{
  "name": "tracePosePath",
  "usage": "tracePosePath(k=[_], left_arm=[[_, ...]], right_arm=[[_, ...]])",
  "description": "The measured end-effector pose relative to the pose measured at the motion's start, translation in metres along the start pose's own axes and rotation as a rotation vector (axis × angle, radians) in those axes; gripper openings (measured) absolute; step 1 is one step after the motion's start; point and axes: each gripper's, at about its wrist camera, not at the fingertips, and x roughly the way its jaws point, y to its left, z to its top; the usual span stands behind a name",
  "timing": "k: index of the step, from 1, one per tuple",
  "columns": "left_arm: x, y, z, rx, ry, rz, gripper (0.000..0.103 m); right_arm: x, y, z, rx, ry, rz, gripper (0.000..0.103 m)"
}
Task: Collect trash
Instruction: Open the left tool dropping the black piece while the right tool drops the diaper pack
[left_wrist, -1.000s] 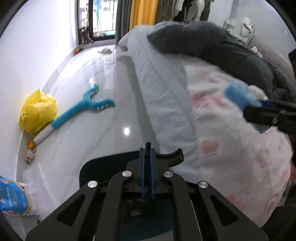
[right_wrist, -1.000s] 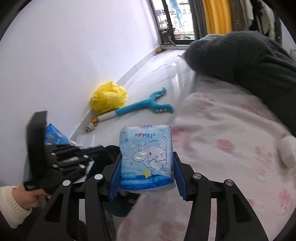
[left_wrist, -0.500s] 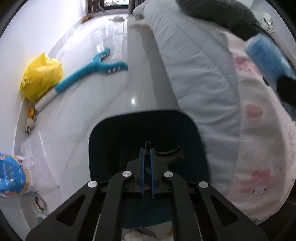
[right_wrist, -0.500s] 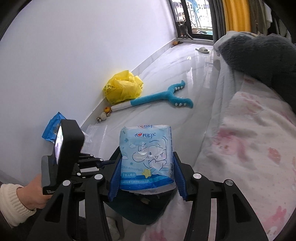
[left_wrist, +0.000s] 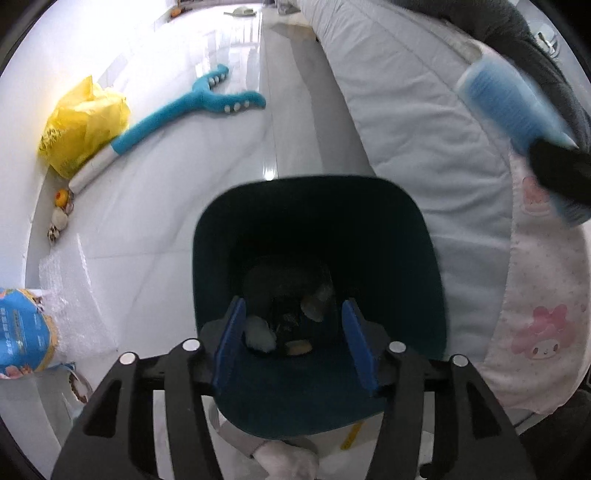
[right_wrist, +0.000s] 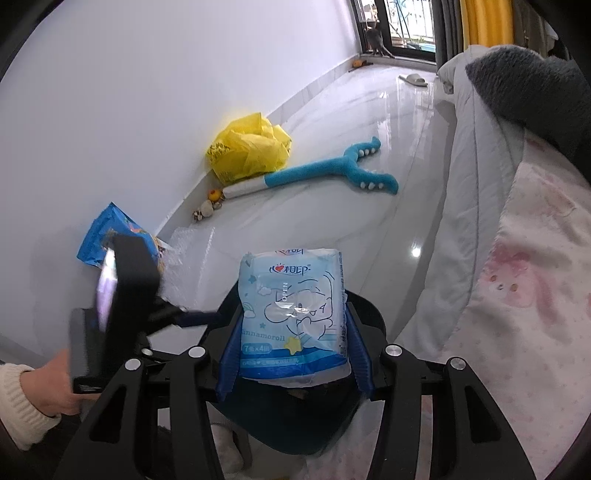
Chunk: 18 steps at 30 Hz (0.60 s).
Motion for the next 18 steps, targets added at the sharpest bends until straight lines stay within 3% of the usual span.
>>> tracePosePath(k=[5,7,11,18], left_arm=[[-0.020,0.008,0.002,-0.018,-0.075,-0.046,0.077],[-0.030,0.011,0.003,-0.020,-0.118,-0.036,0.078],[-0.053,0.017,0.008,-0.028,-0.212,-0.007,0.092],[-0.084,0.022,0.012,-0.023,-0.357,0.039,0.097]], right_arm=[[0.018,0.000,-0.003,0.010,0.042,-0.014,0.052],[0.027,0.001,-0.004,0.011,0.062,-0.021,0.052],[0.044,0.002,-0.008,0.014,0.100,-0.031,0.052],[0.074,0.008,-0.018,-0.003,0.167,-0.044,0.052]])
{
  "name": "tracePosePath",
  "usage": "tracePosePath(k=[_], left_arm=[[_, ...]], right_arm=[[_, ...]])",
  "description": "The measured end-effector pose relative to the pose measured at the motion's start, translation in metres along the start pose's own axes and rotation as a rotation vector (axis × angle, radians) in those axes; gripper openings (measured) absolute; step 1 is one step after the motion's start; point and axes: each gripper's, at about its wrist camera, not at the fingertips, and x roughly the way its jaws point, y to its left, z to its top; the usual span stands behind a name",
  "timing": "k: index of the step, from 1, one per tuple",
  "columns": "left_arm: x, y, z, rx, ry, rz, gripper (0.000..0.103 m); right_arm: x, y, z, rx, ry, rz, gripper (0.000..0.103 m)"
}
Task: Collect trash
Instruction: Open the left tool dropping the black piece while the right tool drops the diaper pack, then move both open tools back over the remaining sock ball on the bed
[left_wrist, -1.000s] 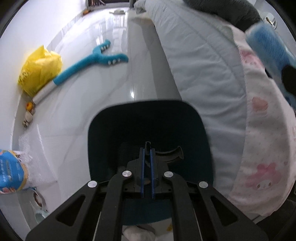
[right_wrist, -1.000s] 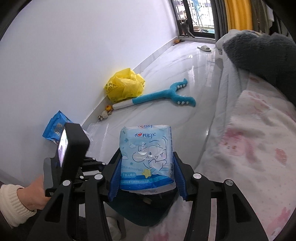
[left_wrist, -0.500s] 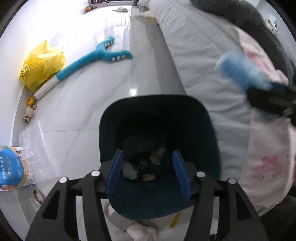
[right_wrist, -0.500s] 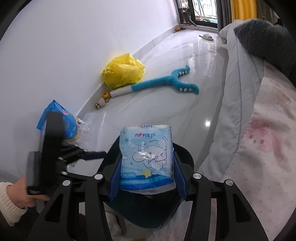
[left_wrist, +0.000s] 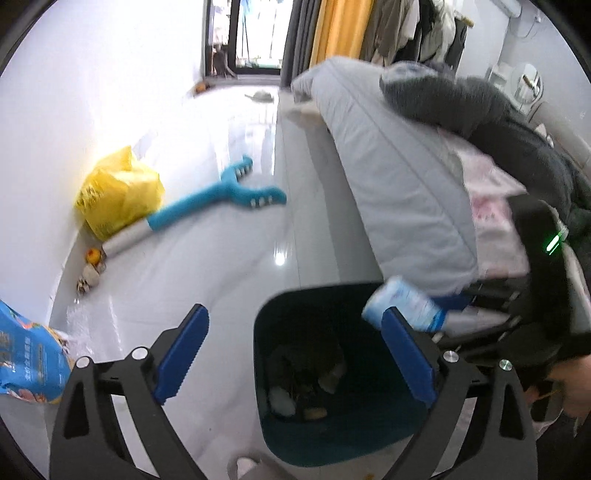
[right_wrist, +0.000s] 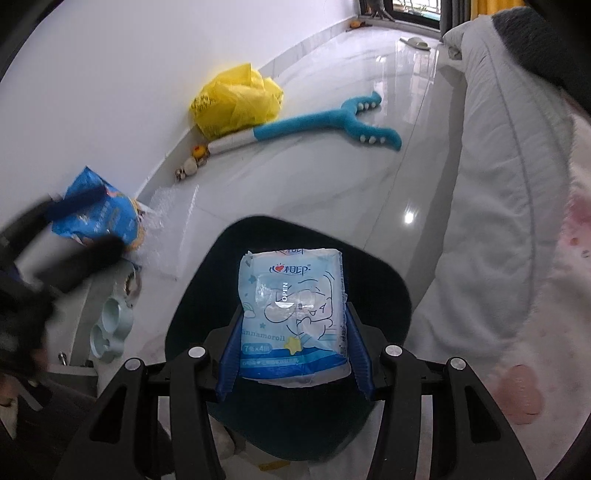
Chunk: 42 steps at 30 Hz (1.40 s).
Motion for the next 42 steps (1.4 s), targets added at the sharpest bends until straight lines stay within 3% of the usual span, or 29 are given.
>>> tracePosePath(k=[5,12,15,18,26,30,34,42], left_arm=[[-0.015,0.007,0.012,-0.036,-0.057,-0.042,0.097],[-0.037,0.002,0.030,-0.059,-0.160,-0.045,0.097],[-0.045,0.000,0.036,-0.080,-0.194,-0.048,0.097],[-0.052,-0.002,0.044,-0.101,-0.223,-0.054,0.098],[-0.065,-0.023,0.063,-0.121,-0.273,-0.063,0.098],[-0.066,-0.041,0.069,-0.109,-0.289,-0.079,0.098],[-0.058,-0.068,0.074,-0.078,-0.285,-0.090,0.098],[-0.047,-0.119,0.083,-0.035,-0.277,-0.136,0.098]], right_arm=[[0.019,0.005,-0.007,-0.012,0.064,-0.001,0.052],[0.030,0.011,-0.021,-0.039,0.119,-0.011,0.053],[0.034,0.016,-0.027,-0.058,0.155,0.012,0.069],[0.028,0.021,-0.030,-0.072,0.142,0.011,0.076],[-0.014,0.018,-0.032,-0.094,0.062,0.040,0.077],[-0.049,0.010,-0.032,-0.113,-0.029,0.030,0.077],[-0.086,-0.008,-0.035,-0.111,-0.127,-0.013,0.077],[-0.134,-0.063,-0.049,-0.046,-0.217,-0.070,0.077]])
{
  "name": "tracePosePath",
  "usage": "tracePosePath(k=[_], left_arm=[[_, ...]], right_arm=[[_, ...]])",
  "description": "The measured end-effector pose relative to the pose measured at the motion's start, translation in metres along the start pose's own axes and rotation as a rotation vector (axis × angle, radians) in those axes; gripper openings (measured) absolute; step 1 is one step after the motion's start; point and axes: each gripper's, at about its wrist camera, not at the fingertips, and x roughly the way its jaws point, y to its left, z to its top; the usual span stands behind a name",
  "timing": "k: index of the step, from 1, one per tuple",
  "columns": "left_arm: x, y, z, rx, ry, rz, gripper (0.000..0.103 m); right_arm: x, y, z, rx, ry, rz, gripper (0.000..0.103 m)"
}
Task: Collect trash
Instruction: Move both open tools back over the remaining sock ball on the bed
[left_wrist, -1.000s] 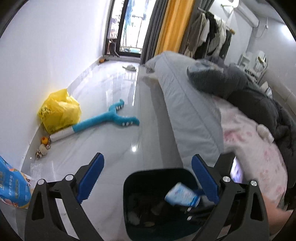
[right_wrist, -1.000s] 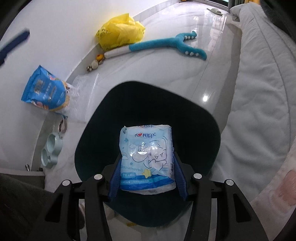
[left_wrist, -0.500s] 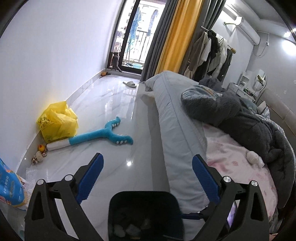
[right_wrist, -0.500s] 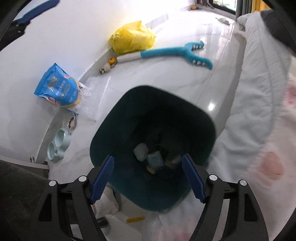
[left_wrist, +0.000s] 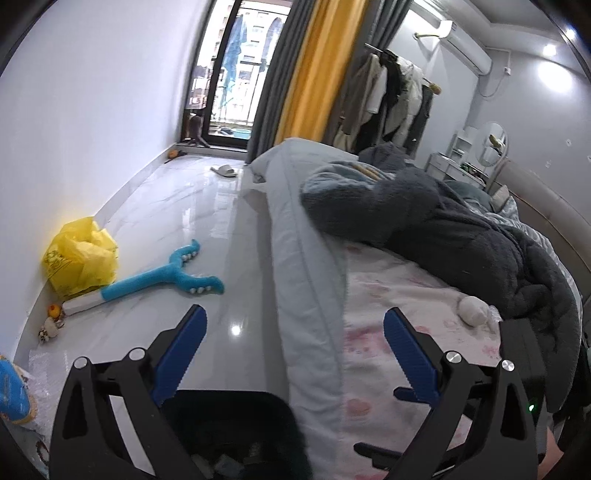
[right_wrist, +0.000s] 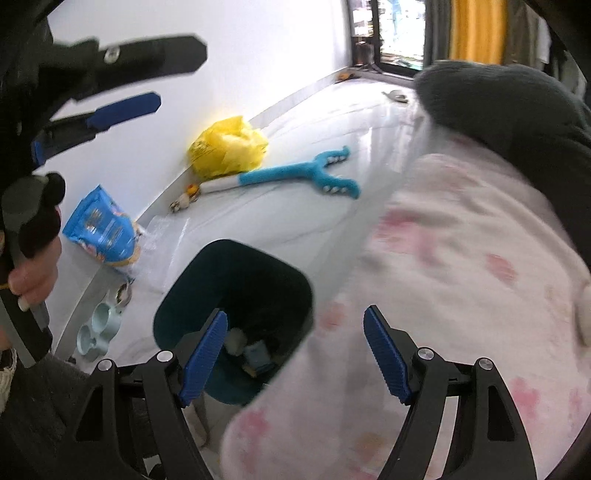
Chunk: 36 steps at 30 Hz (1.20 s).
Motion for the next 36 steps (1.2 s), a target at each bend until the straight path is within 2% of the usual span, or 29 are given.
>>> tracePosePath(k=[12,19,22,29,36], left_arm=[[0.035,-0.078,0.000,0.088,0.027,-0.092,0.098],[0.059,-0.104,0.001,0.109,0.055,-0.135,0.098],[0.069,-0.113,0.003,0.118,0.059,-0.136,0.098],[0.090,-0.132,0.005,0.131,0.079,-0.166,0.098],[0.113,-0.158,0.002,0.181,0.110,-0.197,0.098]], right_arm=[[-0.054,-0.076,-0.012,0.092,-0.141,-0.081,0.077],[-0.073,-0.119,-0.013,0.160,-0.194,-0.129,0.077],[-0.082,-0.137,-0.015,0.208,-0.228,-0.120,0.077],[-0.099,-0.181,-0.019,0.265,-0.259,-0.186,0.077],[-0.112,-0.229,-0.027,0.334,-0.266,-0.209,0.077]])
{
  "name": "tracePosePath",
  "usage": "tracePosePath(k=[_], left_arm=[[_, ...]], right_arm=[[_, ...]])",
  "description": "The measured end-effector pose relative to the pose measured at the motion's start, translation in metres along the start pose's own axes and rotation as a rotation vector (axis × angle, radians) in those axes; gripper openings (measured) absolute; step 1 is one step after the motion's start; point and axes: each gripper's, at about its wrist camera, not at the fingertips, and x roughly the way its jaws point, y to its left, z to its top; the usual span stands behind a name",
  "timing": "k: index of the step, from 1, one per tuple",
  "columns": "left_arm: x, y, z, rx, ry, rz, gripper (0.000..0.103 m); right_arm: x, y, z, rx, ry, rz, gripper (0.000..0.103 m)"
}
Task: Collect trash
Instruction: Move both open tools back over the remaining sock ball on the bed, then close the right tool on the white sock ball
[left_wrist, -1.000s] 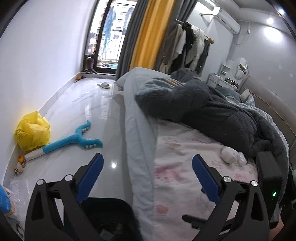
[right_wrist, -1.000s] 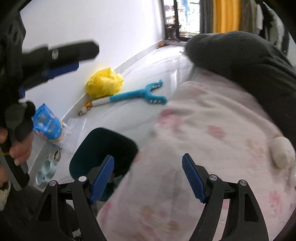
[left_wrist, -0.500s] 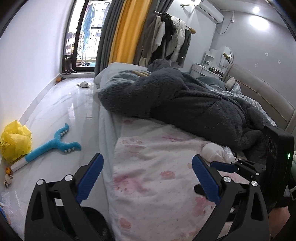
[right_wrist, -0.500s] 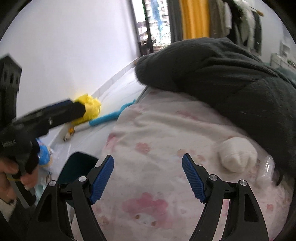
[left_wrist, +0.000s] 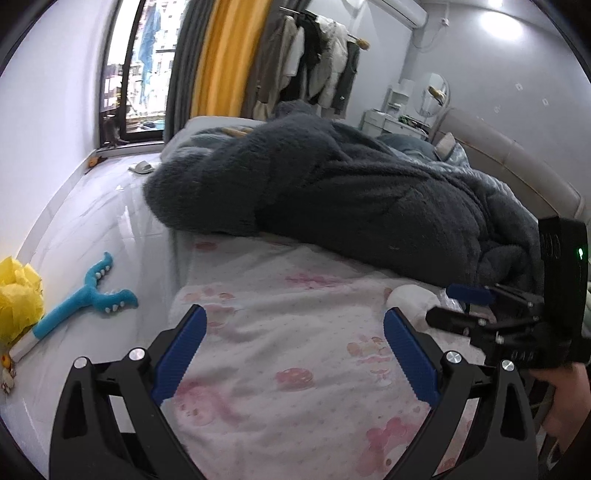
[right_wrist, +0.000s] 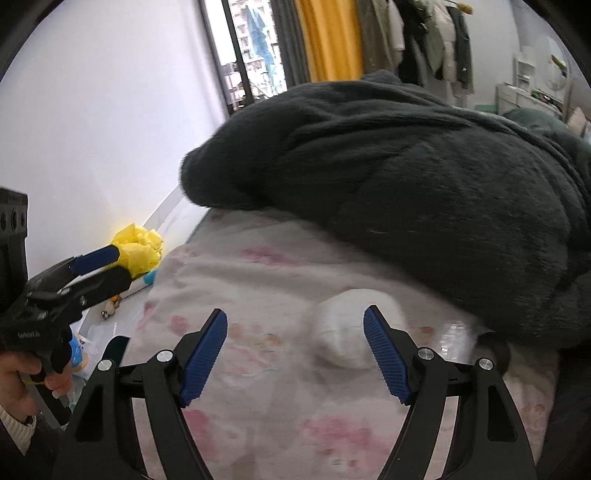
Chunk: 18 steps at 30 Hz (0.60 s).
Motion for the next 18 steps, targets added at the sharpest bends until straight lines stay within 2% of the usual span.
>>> tracePosePath(k=[4,6,10,18], left_arm=[[0.020,-0.017,0.001,0.047,0.045,-0.053,0.098],[0.028,-0.027,0.000,0.085,0.063,-0.064,0.098],[0.043,-0.052,-0.008,0.156,0.112,-0.137,0.098],[0.068,-0.089,-0.023,0.246,0.182,-0.247,0.097]], right_arm=[[-0.002,-0.029,0.004,0.068,0.001,0.002,0.077],[-0.001,-0.041,0.005,0.104,0.003,0.019,0.074],[0.009,-0.067,0.012,0.221,0.031,0.139,0.071],[0.026,-0.087,0.015,0.292,0.076,0.167,0.066]])
